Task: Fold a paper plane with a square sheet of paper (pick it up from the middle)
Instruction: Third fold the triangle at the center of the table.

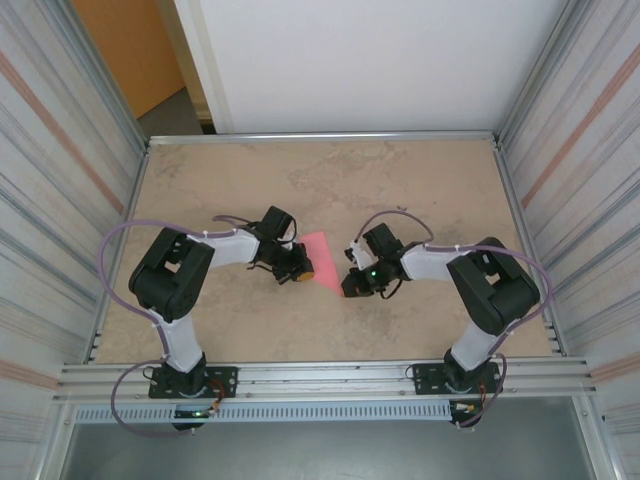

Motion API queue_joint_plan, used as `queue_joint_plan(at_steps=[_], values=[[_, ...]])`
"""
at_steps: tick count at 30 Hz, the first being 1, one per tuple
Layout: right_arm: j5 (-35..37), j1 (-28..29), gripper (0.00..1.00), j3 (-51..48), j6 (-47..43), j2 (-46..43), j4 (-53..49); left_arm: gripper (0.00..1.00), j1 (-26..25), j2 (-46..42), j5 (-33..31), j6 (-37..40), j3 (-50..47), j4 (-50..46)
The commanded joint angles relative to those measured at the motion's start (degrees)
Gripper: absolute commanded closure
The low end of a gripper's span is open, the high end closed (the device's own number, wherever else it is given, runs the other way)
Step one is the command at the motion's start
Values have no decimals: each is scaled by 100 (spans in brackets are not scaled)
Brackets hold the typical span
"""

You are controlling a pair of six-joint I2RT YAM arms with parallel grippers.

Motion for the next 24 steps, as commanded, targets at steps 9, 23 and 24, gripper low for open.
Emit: queue_joint_plan(at_steps=[9,23,24], values=[[425,336,93,504,207,-620,-182,100,73,299,-712,145,-98,-526],[660,400,97,1001,301,738,-91,100,49,-69,-393,192,-15,-129],[715,403,97,992,308,787,-138,100,42,-154,-344,216,-35,14]])
